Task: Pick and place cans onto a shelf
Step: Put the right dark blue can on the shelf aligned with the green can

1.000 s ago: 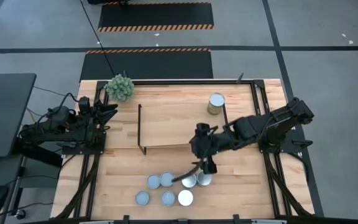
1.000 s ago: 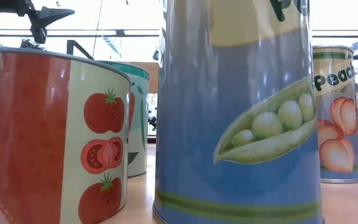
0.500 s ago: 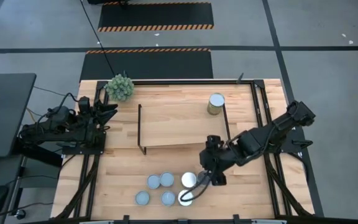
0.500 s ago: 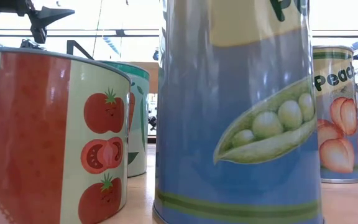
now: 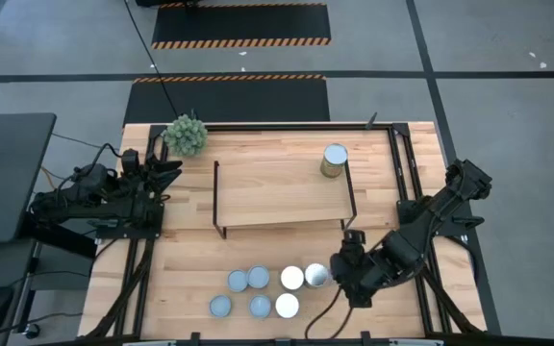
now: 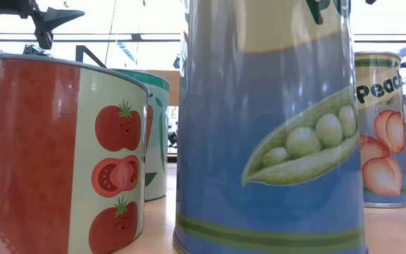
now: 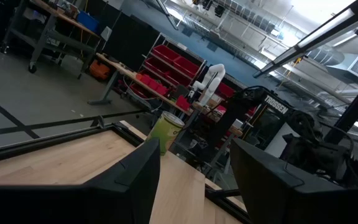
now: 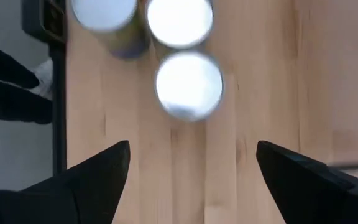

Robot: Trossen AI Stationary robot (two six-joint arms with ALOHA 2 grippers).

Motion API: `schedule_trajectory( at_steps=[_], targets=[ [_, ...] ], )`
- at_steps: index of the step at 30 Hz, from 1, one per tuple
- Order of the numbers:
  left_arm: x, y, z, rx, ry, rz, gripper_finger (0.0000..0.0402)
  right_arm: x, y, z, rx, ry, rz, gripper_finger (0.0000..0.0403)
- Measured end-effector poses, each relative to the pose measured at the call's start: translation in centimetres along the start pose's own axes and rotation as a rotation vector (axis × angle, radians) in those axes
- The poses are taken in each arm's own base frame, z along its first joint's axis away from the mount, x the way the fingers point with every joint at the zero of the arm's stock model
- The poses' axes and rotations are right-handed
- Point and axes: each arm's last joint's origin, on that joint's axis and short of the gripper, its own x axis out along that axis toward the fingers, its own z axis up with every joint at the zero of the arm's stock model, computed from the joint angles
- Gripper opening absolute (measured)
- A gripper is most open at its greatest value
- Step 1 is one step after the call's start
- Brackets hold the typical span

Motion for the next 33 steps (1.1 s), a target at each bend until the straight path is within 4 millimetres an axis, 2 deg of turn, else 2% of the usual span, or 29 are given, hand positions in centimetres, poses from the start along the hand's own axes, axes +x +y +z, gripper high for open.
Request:
schedule_trajectory(
  at_steps=[6,11,18,22,33],
  targets=[
    [0.0,0.0,0.0,0.0,0.0,0.0,0.0201,0.2,0.7,-1.1,0.006,0.024,0.0,0.0367],
    [0.0,0.0,0.0,-0.008,0.0,0.0,0.0201,2.6,0.2,-2.1,0.078,0.106,0.007,0.0371],
    [0.0,0.0,0.0,-0.003,0.0,0.0,0.0201,5.1,0.1,-2.7,0.124,0.113,0.067,0.0367],
    [0.0,0.0,0.0,-0.053,-0.002,-0.001,0.0201,6.5,-0.5,-3.1,0.135,0.135,0.072,0.0367],
    [0.0,-0.1,0.1,-0.167,-0.002,-0.01,0.0201,9.7,-3.0,-2.5,0.129,0.076,0.093,0.0367]
  ],
)
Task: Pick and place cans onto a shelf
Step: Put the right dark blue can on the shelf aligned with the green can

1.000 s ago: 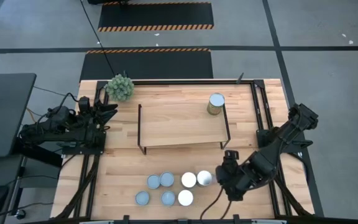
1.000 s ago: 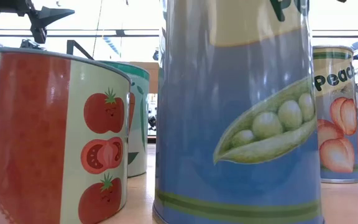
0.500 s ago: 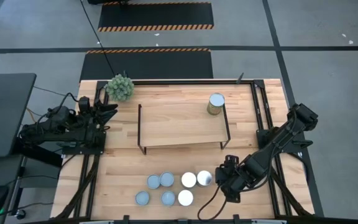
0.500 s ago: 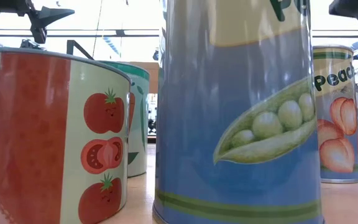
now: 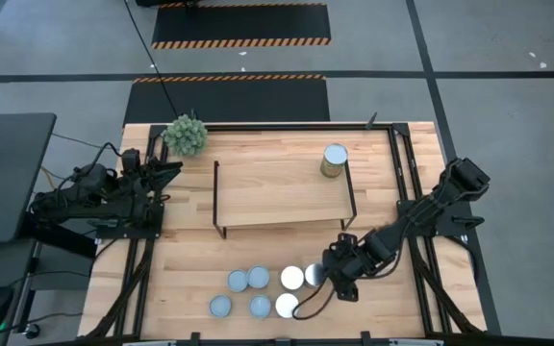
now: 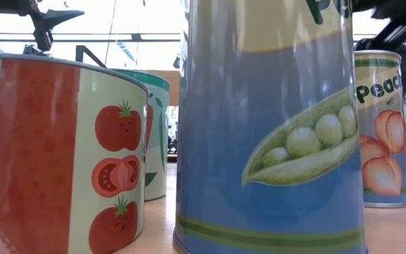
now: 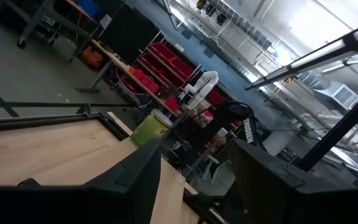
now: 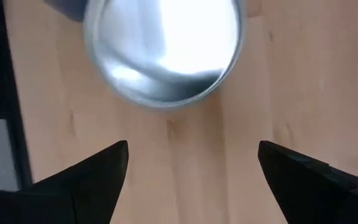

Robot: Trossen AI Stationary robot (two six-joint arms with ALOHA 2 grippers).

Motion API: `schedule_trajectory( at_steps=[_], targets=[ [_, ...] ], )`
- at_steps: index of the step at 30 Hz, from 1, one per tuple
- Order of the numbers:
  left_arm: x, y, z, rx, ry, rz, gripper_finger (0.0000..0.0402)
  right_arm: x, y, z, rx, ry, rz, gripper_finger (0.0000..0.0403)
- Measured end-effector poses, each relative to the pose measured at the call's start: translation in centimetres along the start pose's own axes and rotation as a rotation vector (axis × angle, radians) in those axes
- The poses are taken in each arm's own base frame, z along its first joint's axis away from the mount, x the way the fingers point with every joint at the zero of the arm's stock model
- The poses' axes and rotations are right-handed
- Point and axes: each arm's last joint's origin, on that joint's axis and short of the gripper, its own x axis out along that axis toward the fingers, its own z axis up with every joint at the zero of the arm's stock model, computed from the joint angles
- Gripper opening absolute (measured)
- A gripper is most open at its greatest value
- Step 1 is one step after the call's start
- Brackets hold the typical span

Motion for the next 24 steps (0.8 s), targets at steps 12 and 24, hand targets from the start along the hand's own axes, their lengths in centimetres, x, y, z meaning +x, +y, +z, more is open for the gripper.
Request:
schedule_trajectory(
  at_steps=[12,24],
  targets=[
    [0.0,0.0,-0.1,0.012,0.007,0.001,0.0201,1.4,-1.1,0.3,-0.134,-0.035,0.042,0.0397],
    [0.0,0.1,-0.1,0.015,0.015,0.007,0.0201,3.0,-1.9,1.0,-0.296,-0.209,0.081,0.0399]
  ],
)
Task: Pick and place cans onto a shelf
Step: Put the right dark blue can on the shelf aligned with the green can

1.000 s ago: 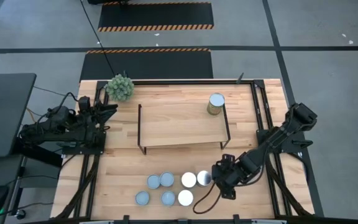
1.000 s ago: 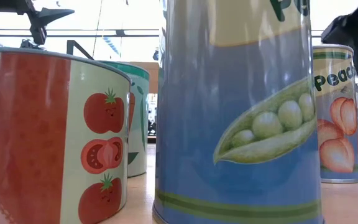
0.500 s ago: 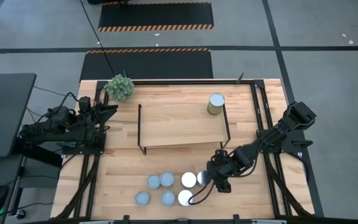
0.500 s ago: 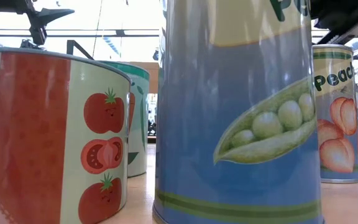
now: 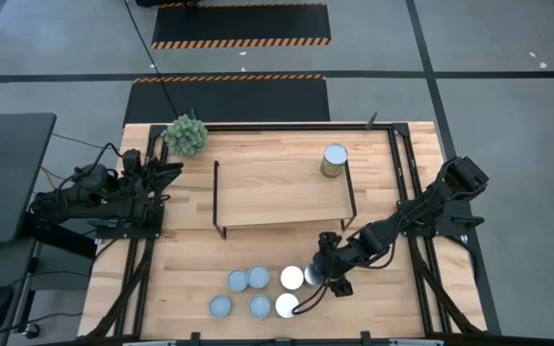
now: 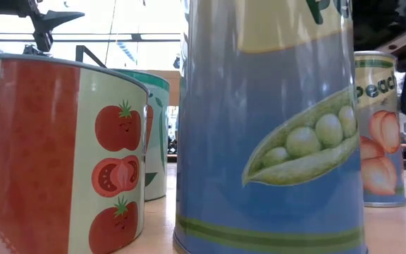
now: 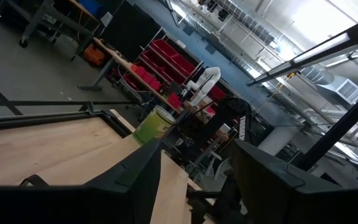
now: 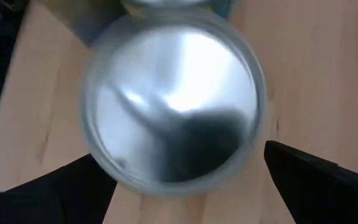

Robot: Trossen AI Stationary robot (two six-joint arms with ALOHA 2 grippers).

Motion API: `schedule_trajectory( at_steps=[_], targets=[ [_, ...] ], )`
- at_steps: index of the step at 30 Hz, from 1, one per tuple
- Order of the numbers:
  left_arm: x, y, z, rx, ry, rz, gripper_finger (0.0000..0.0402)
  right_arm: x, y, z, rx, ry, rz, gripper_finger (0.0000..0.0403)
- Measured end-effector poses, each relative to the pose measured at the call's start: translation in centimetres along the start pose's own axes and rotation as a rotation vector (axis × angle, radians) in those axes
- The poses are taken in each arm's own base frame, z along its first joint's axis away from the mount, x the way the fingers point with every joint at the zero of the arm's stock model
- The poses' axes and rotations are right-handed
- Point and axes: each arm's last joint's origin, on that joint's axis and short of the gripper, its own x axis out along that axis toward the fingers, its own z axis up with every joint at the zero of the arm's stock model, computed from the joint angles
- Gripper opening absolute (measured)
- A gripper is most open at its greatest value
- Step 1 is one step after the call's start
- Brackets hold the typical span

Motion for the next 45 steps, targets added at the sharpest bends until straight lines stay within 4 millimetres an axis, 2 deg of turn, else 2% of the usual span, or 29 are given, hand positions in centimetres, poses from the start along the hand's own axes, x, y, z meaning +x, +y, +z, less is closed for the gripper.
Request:
schedule_trajectory(
  at_steps=[6,11,22,30,35,45],
  targets=[
    [0.0,0.0,0.0,0.0,0.0,0.0,0.0201,0.5,-0.2,0.1,-0.048,-0.103,0.006,0.0396],
    [0.0,0.0,0.0,0.0,0.0,-0.001,0.0201,0.7,-0.2,-0.1,-0.048,-0.122,0.009,0.0391],
    [0.0,0.0,0.0,0.0,0.0,0.0,0.0201,0.7,-0.1,0.1,-0.047,-0.134,0.015,0.0309],
    [0.0,0.0,0.0,-0.001,-0.001,-0.001,0.0201,0.5,-0.3,0.1,0.006,-0.121,0.015,0.031],
    [0.0,0.0,0.0,-0.002,-0.002,-0.002,0.0201,-0.8,-0.2,0.9,0.019,-0.1,0.022,0.0309],
    [0.0,0.0,0.1,-0.003,-0.005,-0.004,0.0201,-6.3,0.2,3.7,0.023,-0.105,0.018,0.0309]
  ],
)
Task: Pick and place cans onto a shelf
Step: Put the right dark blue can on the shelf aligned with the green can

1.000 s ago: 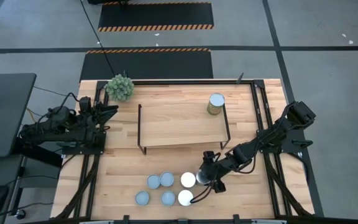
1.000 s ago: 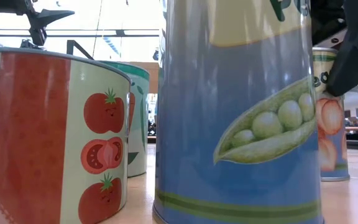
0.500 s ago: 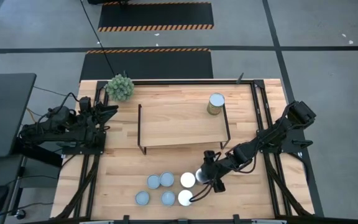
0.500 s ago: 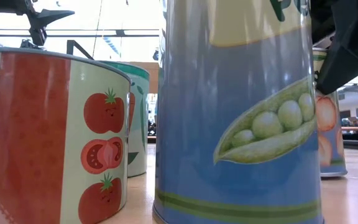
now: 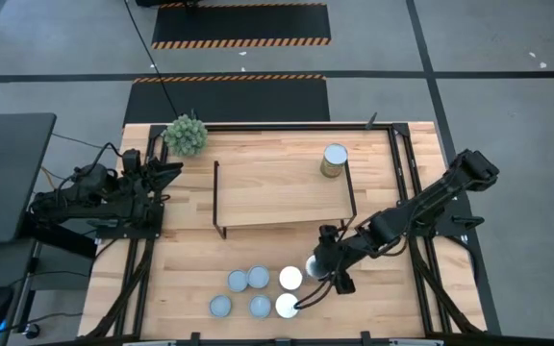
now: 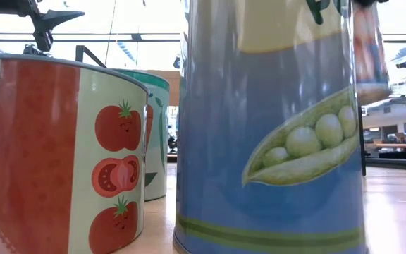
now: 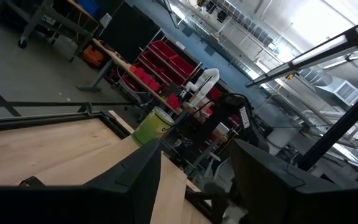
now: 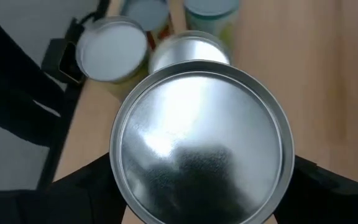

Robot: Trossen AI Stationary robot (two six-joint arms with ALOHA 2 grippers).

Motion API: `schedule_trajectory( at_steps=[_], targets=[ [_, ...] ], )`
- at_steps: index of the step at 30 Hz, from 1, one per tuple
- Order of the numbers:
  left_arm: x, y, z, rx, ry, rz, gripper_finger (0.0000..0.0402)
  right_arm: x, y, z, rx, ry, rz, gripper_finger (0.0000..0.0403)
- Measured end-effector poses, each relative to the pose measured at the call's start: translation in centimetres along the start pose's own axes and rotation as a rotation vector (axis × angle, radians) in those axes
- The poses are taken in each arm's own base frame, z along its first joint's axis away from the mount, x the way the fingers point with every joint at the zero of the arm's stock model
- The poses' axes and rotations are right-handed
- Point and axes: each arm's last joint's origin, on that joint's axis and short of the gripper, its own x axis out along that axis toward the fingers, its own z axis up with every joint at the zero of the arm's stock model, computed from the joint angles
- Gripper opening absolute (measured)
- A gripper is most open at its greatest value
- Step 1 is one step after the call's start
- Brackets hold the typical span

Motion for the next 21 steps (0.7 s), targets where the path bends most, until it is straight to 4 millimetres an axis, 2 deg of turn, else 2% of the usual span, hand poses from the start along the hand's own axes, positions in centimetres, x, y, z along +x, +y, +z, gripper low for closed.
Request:
schedule_trajectory(
  at_steps=[6,12,21],
  targets=[
    [0.0,0.0,0.0,0.0,0.0,0.0,0.0201,-4.3,-1.6,0.4,0.07,-0.066,-0.104,0.0309],
    [0.0,0.0,0.0,0.0,0.0,0.0,0.0201,-8.0,-3.5,-0.3,0.092,-0.095,-0.215,0.0309],
    [0.0,0.0,0.0,0.0,0.001,0.0,0.0201,-11.4,-6.9,-0.7,0.135,-0.142,-0.314,0.0309]
  ],
)
